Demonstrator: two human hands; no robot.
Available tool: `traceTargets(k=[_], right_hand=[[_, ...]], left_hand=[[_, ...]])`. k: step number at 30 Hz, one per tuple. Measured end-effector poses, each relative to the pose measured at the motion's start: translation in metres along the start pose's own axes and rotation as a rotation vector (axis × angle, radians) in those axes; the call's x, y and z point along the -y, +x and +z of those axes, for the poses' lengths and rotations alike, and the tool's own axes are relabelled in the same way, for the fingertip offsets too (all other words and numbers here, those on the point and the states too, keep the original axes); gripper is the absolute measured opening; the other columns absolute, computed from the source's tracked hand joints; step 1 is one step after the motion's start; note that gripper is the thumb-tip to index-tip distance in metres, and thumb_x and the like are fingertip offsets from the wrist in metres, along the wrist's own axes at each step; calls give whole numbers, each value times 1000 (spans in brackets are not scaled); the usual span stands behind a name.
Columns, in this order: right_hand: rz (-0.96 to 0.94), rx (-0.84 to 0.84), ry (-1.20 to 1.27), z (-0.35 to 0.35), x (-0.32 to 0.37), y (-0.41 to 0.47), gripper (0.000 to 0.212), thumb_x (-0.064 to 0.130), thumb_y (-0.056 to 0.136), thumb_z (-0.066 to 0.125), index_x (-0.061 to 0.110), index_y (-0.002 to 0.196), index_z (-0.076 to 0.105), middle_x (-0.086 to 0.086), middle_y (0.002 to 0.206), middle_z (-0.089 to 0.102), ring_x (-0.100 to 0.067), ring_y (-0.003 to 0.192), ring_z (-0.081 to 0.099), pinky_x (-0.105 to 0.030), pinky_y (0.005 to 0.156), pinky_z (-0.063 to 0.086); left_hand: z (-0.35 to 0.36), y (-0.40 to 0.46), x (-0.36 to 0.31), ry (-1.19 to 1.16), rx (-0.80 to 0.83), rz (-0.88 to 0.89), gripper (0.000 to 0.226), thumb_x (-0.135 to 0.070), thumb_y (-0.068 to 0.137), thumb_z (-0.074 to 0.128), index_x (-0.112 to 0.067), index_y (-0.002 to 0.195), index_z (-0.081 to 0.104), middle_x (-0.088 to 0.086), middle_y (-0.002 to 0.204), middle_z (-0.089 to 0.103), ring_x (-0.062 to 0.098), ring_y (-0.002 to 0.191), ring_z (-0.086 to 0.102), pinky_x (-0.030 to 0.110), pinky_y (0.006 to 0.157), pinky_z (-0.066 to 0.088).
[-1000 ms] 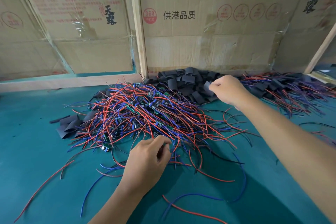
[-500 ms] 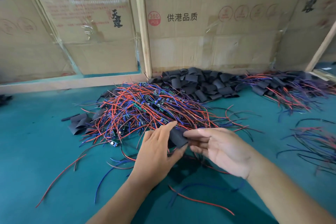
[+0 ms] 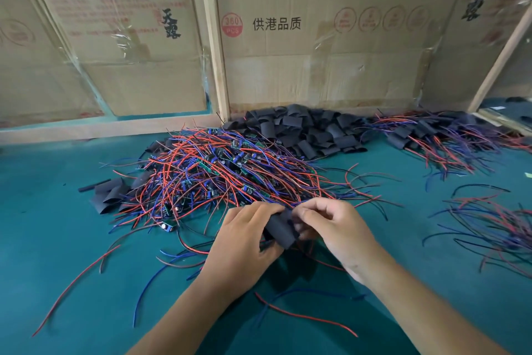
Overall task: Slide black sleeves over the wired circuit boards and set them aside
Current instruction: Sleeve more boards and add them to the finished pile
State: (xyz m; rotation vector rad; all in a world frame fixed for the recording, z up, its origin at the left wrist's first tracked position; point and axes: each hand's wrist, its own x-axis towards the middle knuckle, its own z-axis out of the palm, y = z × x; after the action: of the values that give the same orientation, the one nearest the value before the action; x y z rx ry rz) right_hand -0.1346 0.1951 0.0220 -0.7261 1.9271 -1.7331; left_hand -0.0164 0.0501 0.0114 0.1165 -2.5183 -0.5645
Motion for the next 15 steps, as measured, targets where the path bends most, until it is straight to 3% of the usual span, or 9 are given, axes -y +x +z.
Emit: traceTargets(k=[3, 5, 7, 10, 12, 15], right_hand=[[-106, -54, -286, -6, -3, 1, 20, 23, 94, 62, 21, 77, 71, -5, 71, 72, -20, 63, 65, -35, 66, 54], [-268, -56, -423, -8, 0, -2, 18, 34, 93, 61, 25, 79, 68, 3, 72, 69, -11, 63, 61, -27, 61, 48], [-425, 60, -477, -6, 5, -7, 16, 41, 92, 60, 28, 85, 66, 11, 81, 67, -7, 78, 63, -15, 68, 43], [-480, 234, -601, -2, 4, -12, 29, 54, 90, 60, 26, 95, 65, 15, 90, 63, -7, 88, 60, -19, 78, 45], [-471, 238, -621, -2, 3, -12, 29, 52, 90, 64, 23, 95, 65, 14, 88, 63, -9, 86, 60, -24, 78, 47], [-501, 176, -595, -4, 4, -10, 14, 33, 94, 68, 20, 92, 71, 15, 82, 65, -3, 80, 60, -14, 70, 43]], left_hand=[[-6, -2, -2, 122, 29, 1, 23, -31, 88, 61, -22, 109, 61, -10, 102, 64, 11, 93, 50, 26, 83, 33], [-8, -4, -4, 186, 105, 12, 20, -40, 99, 48, -23, 105, 56, -9, 100, 60, 14, 93, 50, 28, 85, 33], [-7, -5, -6, 294, 199, 33, 24, -45, 102, 37, -24, 107, 48, -9, 106, 54, 16, 101, 49, 31, 95, 33], [-7, -5, -7, 356, 258, 28, 22, -44, 99, 35, -25, 110, 41, -9, 110, 47, 18, 108, 44, 33, 100, 29], [-6, -5, -9, 382, 249, 27, 23, -45, 98, 36, -25, 109, 40, -9, 109, 47, 17, 107, 44, 33, 100, 29], [-6, -3, -14, 316, 162, 10, 20, -43, 96, 44, -25, 105, 44, -11, 104, 52, 15, 101, 47, 31, 93, 32]])
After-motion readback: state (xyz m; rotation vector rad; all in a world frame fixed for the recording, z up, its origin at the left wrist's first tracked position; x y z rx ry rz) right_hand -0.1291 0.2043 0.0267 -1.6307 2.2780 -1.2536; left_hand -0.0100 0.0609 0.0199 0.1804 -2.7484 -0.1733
